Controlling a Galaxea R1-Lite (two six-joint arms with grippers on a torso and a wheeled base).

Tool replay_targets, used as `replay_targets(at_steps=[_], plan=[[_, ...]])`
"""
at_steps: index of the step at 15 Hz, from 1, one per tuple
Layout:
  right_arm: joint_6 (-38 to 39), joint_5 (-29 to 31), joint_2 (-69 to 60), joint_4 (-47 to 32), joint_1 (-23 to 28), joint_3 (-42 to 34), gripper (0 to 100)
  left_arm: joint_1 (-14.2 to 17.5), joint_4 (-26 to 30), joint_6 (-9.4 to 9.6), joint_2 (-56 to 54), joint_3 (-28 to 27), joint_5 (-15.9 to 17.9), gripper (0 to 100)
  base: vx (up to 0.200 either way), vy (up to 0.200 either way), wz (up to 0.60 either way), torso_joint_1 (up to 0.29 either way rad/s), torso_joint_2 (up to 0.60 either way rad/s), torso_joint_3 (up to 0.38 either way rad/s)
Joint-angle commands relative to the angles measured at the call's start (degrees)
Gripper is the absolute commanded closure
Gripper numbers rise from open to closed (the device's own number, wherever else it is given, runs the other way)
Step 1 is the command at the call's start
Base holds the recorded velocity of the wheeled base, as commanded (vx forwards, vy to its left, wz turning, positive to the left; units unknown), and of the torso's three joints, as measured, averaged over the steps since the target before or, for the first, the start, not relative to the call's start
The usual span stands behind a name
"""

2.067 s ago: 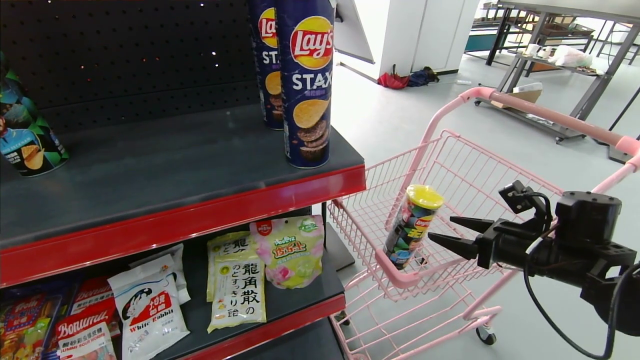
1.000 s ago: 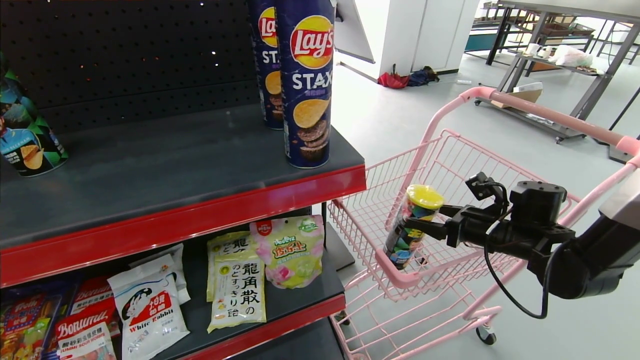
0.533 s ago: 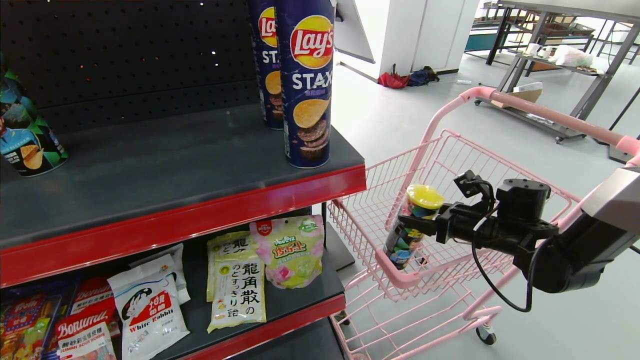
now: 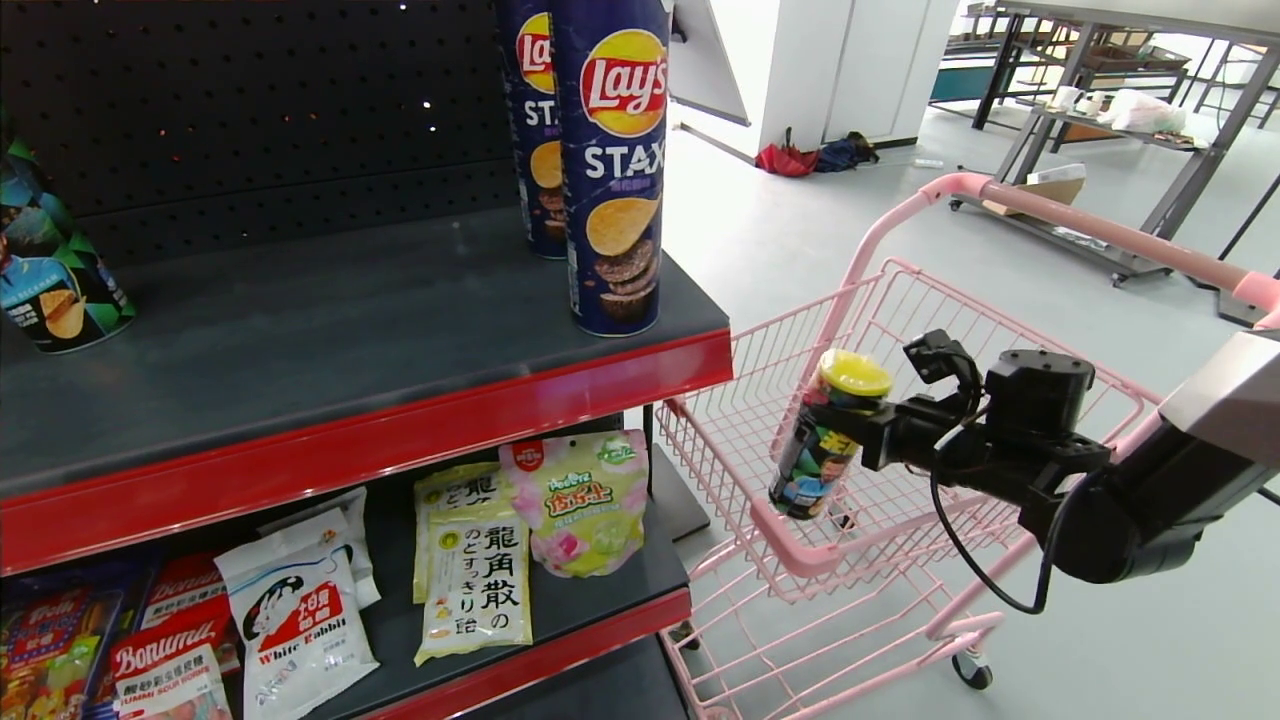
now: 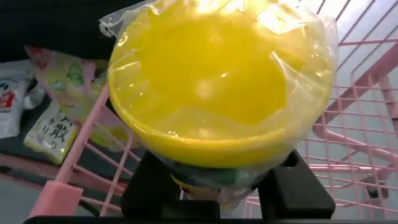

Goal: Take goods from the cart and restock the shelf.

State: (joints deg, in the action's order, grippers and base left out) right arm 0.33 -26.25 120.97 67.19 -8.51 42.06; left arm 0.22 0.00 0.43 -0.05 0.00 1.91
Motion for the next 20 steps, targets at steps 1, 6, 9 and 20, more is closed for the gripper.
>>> replay_targets(at_steps=[1, 6, 9, 20], plan=[[0.4, 4.0, -4.3, -0.6, -1.6, 1.0, 100, 0.0, 0.0, 0.01, 0.0, 0.0, 0.0, 0, 0.0, 0.0, 0.0, 0.0, 0.0, 0.0], [0.1, 24.8, -23.9, -19.1, -4.1, 5.1, 100, 0.0, 0.0, -0.08, 0.0, 0.0, 0.1, 0, 0.0, 0.0, 0.0, 0.0, 0.0, 0.0], [-1.6, 26.2, -40.3, -40.4, -3.6, 9.3, 100, 0.0, 0.0, -0.16, 0.0, 0.0, 0.1, 0, 0.0, 0.0, 0.0, 0.0, 0.0, 0.0], [-6.7, 34.6, -93.3, -78.5, 0.0, -11.6, 100, 0.0, 0.0, -0.16, 0.0, 0.0, 0.2, 0, 0.0, 0.0, 0.0, 0.0, 0.0, 0.0]])
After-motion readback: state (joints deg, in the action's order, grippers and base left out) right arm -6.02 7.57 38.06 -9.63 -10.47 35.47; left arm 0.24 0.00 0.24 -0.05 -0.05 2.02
